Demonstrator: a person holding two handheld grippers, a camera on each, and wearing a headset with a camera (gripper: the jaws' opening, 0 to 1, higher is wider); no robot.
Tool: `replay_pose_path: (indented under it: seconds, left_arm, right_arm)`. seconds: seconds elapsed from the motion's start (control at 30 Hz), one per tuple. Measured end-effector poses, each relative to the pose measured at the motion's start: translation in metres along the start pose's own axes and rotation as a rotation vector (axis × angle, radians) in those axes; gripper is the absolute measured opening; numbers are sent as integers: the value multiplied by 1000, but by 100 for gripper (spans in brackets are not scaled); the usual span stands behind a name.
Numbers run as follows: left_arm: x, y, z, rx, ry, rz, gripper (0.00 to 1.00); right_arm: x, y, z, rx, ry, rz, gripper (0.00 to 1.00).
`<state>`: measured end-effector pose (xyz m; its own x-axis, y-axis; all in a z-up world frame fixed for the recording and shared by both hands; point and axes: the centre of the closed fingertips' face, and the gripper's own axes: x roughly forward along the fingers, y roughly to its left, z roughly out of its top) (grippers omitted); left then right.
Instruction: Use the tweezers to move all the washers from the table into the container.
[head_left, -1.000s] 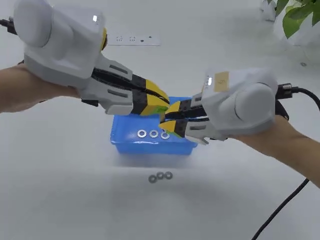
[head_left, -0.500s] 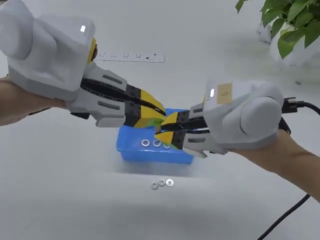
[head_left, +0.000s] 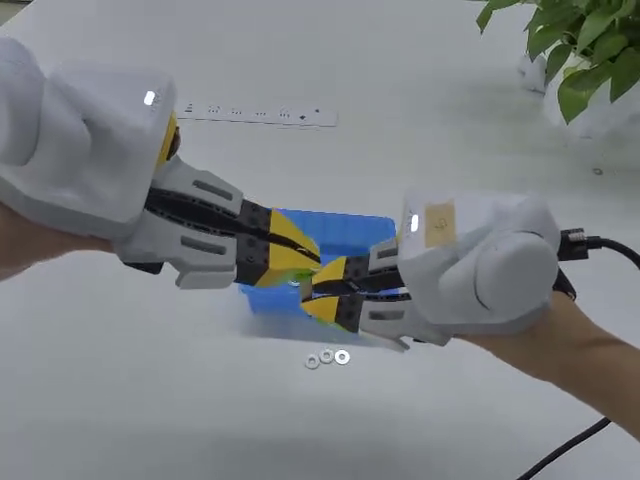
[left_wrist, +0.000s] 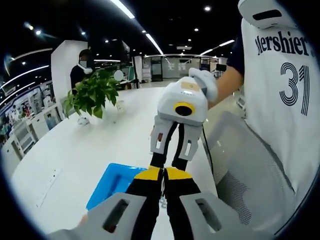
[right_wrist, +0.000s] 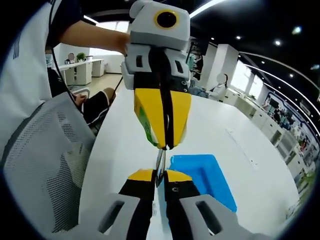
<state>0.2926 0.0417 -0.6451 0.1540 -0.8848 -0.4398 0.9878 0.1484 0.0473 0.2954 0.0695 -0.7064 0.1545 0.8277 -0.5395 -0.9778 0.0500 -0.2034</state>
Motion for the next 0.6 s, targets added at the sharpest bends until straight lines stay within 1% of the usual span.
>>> replay_pose_path:
  seconds: [0.07,0.13,0.2,0.27,0.37,0.6]
  left_arm:
    - [-1,-5,-1,-14,-4,-2,5]
    - [0,-10,-2,-25,-8,-5,5]
    - [2,-14,-2,-31,-5,-6,6]
    - [1,-15,-5,-37,4,-6,6]
    - [1,-16,-5,-36,8,-12,6]
    - [1,-15,-3,-51,-1,-14,6]
  right_arm:
    - [0,5,0,14,-12,7,7]
    - [1,10,0,44,-27,17,7]
    - [1,12,-2,58,-31,23,7]
    - [1,14,-4,67,-34,23,7]
    - [0,15,-4,89,-48,23,7]
    - [2,16,-6,112,-53,27,7]
